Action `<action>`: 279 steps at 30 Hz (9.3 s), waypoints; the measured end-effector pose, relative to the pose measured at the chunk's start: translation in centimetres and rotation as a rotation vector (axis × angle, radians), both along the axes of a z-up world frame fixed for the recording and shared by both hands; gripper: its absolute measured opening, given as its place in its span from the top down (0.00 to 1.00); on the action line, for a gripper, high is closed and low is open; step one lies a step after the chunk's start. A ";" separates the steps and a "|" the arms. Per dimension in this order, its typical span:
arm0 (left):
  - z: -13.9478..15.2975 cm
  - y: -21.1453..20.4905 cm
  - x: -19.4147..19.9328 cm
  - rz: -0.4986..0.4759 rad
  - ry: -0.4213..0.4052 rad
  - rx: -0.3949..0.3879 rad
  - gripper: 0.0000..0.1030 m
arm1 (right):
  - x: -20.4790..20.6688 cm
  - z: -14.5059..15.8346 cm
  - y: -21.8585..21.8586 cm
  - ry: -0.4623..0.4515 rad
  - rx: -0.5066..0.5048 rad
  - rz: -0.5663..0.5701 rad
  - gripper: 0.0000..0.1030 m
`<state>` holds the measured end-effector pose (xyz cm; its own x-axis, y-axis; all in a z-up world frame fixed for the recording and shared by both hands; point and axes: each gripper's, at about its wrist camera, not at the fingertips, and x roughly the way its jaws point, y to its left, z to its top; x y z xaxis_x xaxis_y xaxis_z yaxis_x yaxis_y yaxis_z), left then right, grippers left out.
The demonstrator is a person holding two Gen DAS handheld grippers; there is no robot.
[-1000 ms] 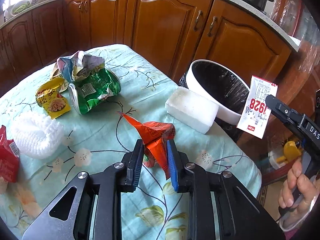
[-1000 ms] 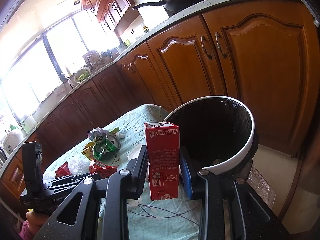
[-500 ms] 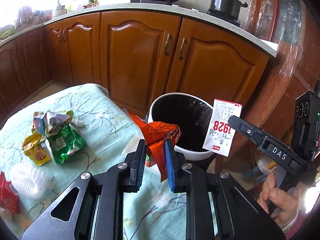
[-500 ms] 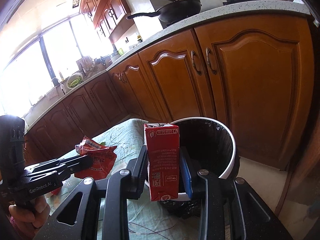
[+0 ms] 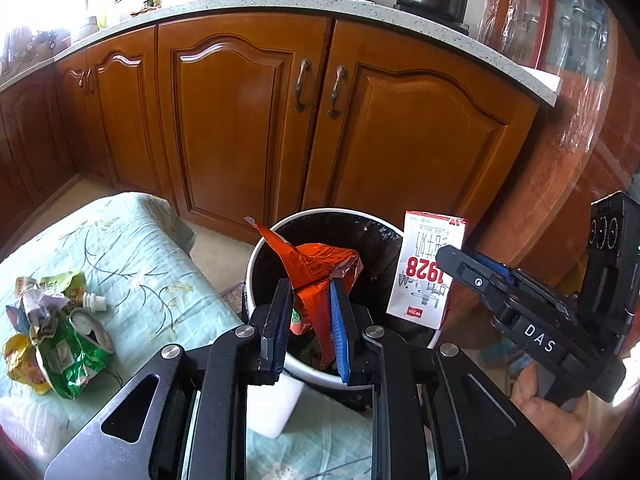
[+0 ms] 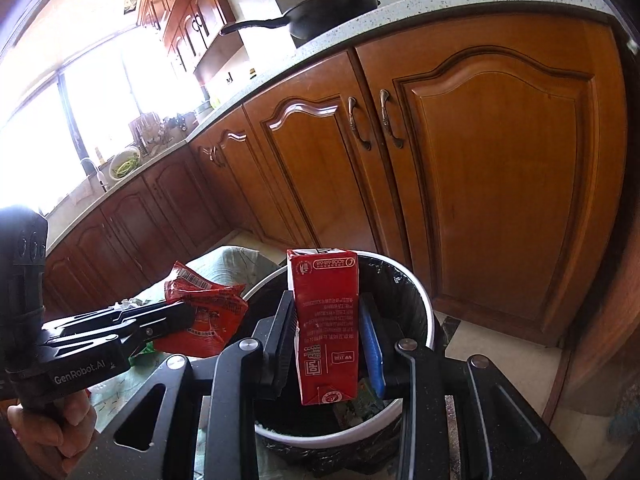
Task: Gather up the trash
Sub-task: 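Grasp orange wrapper with left tool while right tool drops red carton in bin, then grasp white sponge block with right tool while left tool grasps white foam net, then carry sponge and foam net over bin and release both, then grasp red snack bag with right tool while left tool grasps crumpled white paper, then carry red bag and white paper over bin and open both tools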
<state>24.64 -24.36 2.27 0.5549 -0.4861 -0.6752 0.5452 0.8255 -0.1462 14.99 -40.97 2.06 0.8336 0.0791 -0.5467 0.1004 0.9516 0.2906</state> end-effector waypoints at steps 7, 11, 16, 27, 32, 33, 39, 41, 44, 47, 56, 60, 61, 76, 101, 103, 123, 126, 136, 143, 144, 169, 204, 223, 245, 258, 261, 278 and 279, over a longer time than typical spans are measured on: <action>-1.5 -1.7 1.2 -0.024 0.044 0.029 0.73 | 0.8 -0.8 -0.9 0.023 0.038 -0.004 0.56; -1.9 -1.9 1.1 -0.013 0.038 0.036 0.45 | 0.1 -1.0 -1.2 0.018 0.055 -0.019 0.52; -2.2 -1.1 0.3 -0.005 0.044 0.029 0.42 | -1.0 -0.7 -1.1 -0.007 0.077 -0.019 0.44; -3.4 5.7 -4.1 0.102 0.065 -0.013 0.37 | -3.5 -1.0 3.5 -0.021 0.098 0.091 0.32; -3.9 9.6 -6.0 0.174 0.087 -0.032 0.37 | -3.4 -1.2 6.5 -0.010 0.086 0.196 0.17; -3.9 10.4 -6.3 0.189 0.090 -0.037 0.36 | -3.5 -1.3 7.1 -0.008 0.084 0.214 0.14; -4.1 15.4 -7.7 0.286 0.105 -0.062 0.31 | -3.7 -1.3 10.7 -0.006 0.039 0.304 0.01; -4.2 17.0 -8.1 0.315 0.108 -0.067 0.29 | -3.7 -1.3 11.8 -0.001 0.011 0.333 0.01; -4.3 19.0 -8.5 0.358 0.114 -0.078 0.28 | -3.5 -1.4 13.4 0.009 -0.023 0.376 0.01; -4.5 20.7 -8.6 0.393 0.123 -0.096 0.28 | -3.0 -1.5 14.6 0.022 -0.051 0.421 0.01; -4.5 24.7 -8.0 0.492 0.137 -0.118 0.25 | 0.5 -1.7 18.4 0.078 -0.256 0.573 0.01; -4.6 26.2 -6.8 0.553 0.158 -0.122 0.25 | 3.0 -3.2 19.2 0.152 -0.313 0.607 0.03; -4.8 26.5 -6.3 0.564 0.166 -0.121 0.25 | 3.6 -3.7 19.4 0.175 -0.327 0.615 0.03; -7.1 26.6 -1.8 0.597 0.192 -0.011 0.39 | 5.7 -5.7 18.3 0.261 -0.395 0.551 0.21; -2.5 20.5 -6.6 0.324 0.109 -0.116 0.85 | -1.1 -0.5 15.0 0.072 -0.109 0.369 0.54; -2.1 19.6 -6.8 0.296 0.107 -0.118 0.85 | -1.9 0.0 14.1 0.046 -0.085 0.342 0.54; 0.3 10.4 -6.6 0.116 0.059 -0.094 0.85 | -3.1 2.0 5.7 -0.032 0.012 0.138 0.54; 0.3 9.3 -6.2 0.102 0.056 -0.087 0.85 | -2.9 2.0 5.0 -0.037 0.016 0.123 0.54; 0.3 6.3 -4.8 0.060 0.052 -0.057 0.85 | -1.8 1.8 2.4 -0.040 0.039 0.082 0.54; 0.3 4.3 -3.2 0.030 0.044 -0.035 0.85 | -0.5 1.3 1.6 -0.032 0.044 0.054 0.53; 0.3 4.1 -3.0 0.026 0.042 -0.032 0.85 | -0.3 1.2 1.5 -0.028 0.044 0.052 0.53; -2.9 -2.0 1.2 -0.037 0.118 0.055 0.83 | 3.4 -1.3 -0.6 0.047 0.058 0.014 0.47; -3.9 14.9 -7.7 0.277 0.127 -0.088 0.37 | -3.5 -0.5 10.1 -0.032 0.163 0.202 0.06; -4.5 28.9 -12.7 0.529 0.106 -0.099 0.37 | -3.6 -1.4 22.5 0.007 0.154 0.456 0.06; -5.6 39.4 -11.7 0.742 0.097 -0.031 0.37 | 1.8 -3.5 35.9 0.140 0.160 0.722 0.27; -6.8 39.9 -8.7 0.687 0.122 -0.011 0.37 | 5.8 -6.8 40.4 0.286 0.215 0.773 0.60; -7.1 39.6 -8.1 0.668 0.127 -0.016 0.38 | 5.7 -6.7 40.0 0.279 0.203 0.769 0.79; -4.9 36.2 -8.5 0.572 0.103 -0.094 0.72 | 2.3 -3.1 29.3 0.180 0.254 0.615 0.90; -4.7 35.5 -8.6 0.557 0.101 -0.099 0.72 | 2.0 -2.9 28.2 0.174 0.256 0.597 0.90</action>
